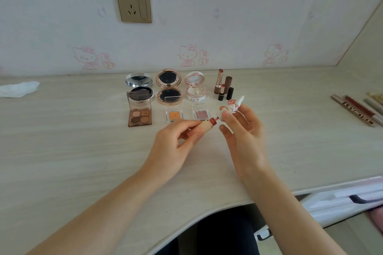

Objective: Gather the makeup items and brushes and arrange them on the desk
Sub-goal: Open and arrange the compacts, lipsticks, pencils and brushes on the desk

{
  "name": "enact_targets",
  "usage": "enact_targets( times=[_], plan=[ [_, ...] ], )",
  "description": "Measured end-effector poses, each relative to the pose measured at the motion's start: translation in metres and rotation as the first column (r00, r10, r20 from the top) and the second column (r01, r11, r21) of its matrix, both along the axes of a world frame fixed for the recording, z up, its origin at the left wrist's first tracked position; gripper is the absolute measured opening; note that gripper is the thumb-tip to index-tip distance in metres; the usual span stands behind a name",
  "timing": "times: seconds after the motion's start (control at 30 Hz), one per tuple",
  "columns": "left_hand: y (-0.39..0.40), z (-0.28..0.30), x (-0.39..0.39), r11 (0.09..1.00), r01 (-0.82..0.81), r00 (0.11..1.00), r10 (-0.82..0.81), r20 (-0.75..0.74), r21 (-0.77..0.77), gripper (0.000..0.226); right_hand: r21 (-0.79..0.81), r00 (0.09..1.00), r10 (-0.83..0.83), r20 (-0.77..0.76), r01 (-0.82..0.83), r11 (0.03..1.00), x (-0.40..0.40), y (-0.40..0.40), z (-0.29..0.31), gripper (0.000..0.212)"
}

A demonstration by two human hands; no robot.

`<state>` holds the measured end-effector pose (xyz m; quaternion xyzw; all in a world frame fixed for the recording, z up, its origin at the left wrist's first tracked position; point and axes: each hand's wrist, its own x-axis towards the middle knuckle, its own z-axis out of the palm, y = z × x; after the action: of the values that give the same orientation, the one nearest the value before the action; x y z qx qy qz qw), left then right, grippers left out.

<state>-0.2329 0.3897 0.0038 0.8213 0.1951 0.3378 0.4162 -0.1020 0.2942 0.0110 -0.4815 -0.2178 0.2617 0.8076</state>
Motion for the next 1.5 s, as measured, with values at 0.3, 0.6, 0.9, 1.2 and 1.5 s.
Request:
enact_targets(
  times=[0.3,0.6,0.9,1.2,1.5],
  plan=[
    [-0.002,-0.003,0.0,0.999,0.002,1.0,-0.002,0.016,-0.037,0.026,-0.072,0.998,-0.062,0.002,0.062,0.995,0.004,0.001,0.004,0.022],
    [-0.013,0.007,0.015,0.957,0.127,0.985,-0.091,-0.148,0.261,0.034,-0.328,0.991,0.132,0.015,-0.12,0.937,0.047,-0.002,0.023,0.015],
    [-0.03,0.013,0.054,0.859,0.165,0.975,-0.066,-0.214,0.484,0.027,-0.591,0.951,0.297,0.091,-0.188,0.784,0.093,-0.001,0.034,0.015],
    [-0.028,0.001,0.066,0.828,0.075,0.981,0.039,-0.19,0.556,0.029,-0.769,0.912,0.358,0.2,-0.08,0.634,0.097,0.023,0.036,0.021],
    [-0.023,-0.003,0.067,0.821,0.001,0.973,0.131,-0.19,0.571,0.032,-0.79,0.903,0.353,0.245,-0.025,0.612,0.092,0.043,0.033,0.02]
  ],
)
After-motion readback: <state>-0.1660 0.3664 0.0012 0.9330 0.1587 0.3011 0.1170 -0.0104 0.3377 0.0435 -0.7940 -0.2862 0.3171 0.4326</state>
